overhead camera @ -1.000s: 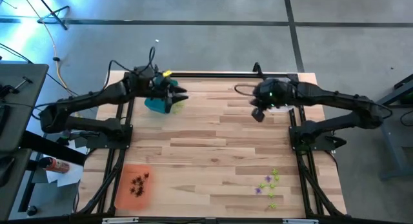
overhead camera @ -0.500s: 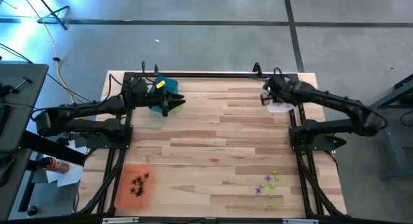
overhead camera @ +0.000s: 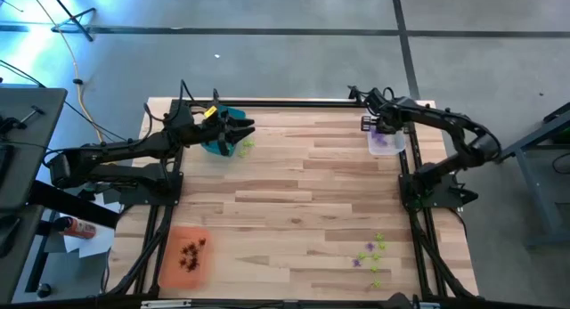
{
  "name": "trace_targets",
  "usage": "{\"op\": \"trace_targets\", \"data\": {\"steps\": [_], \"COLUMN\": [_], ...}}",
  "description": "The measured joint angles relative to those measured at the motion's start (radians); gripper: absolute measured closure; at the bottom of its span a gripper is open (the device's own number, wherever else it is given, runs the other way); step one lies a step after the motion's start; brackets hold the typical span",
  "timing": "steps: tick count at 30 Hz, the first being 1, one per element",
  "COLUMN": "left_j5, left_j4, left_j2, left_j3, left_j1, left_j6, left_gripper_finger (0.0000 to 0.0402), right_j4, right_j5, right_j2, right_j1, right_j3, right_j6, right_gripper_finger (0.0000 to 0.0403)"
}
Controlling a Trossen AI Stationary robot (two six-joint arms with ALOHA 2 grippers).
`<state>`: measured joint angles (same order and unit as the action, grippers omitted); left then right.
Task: Sort Halloween decoration
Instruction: Put the purple spider toy into the transparent bin
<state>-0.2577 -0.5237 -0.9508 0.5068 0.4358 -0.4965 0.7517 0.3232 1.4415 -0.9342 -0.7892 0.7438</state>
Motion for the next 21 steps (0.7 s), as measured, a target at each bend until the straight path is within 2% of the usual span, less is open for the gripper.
{"op": "trace_targets", "data": {"steps": [3,10,13,17,21], "left_j5": [0.0,0.0,-0.011,-0.013,-0.013], "left_j4": [0.001,0.001,0.002,0.002,0.002], "left_j2": [0.0,0.003,0.003,0.003,0.003], "left_j3": [0.0,0.0,0.0,0.0,0.0], "left_j1": [0.0,0.0,0.0,0.0,0.0], "left_j6": [0.0,-0.05,-0.05,-0.05,-0.05], "left_gripper_finger": [0.0235,0.0236,0.0236,0.0236,0.0236], "right_j4": [-0.035,-0.049,-0.049,-0.027,-0.01], "right_j5": [-0.037,0.006,-0.009,-0.014,-0.015], "right_j2": [0.031,0.054,0.054,0.054,0.042], "right_j1": [0.0,-0.002,-0.01,-0.022,-0.022], "right_j3": [0.002,0.003,0.003,0.003,0.003], "right_j6": [0.028,0.112,0.114,0.117,0.12], "right_gripper_finger": [0.0403,0.0403,0.0399,0.0369,0.0315]}}
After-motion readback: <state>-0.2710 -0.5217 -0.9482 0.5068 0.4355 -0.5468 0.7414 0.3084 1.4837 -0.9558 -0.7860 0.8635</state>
